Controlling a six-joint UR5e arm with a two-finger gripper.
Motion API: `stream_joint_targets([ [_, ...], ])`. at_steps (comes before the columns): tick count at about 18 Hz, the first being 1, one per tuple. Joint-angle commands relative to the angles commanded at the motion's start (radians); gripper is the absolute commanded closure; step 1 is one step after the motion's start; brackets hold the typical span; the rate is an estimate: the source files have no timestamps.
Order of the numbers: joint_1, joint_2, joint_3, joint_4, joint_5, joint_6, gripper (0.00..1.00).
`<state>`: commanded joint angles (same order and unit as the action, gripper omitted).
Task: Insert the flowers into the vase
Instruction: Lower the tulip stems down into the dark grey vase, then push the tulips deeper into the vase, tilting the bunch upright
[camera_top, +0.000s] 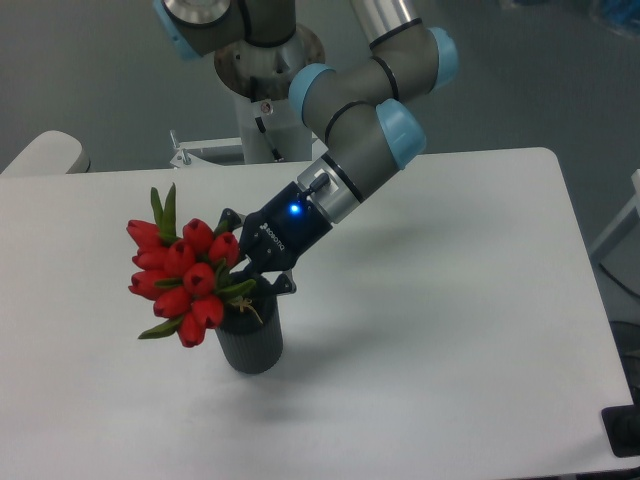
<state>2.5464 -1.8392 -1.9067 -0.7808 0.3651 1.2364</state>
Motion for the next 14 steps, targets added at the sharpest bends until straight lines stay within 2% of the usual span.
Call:
stream_joint_targets([
  [7,0.006,0.0,-0.006,0.0,0.002,0.0,0.69],
  [14,0.012,0.0,-0.014,0.0,0.003,0.002,0.51],
])
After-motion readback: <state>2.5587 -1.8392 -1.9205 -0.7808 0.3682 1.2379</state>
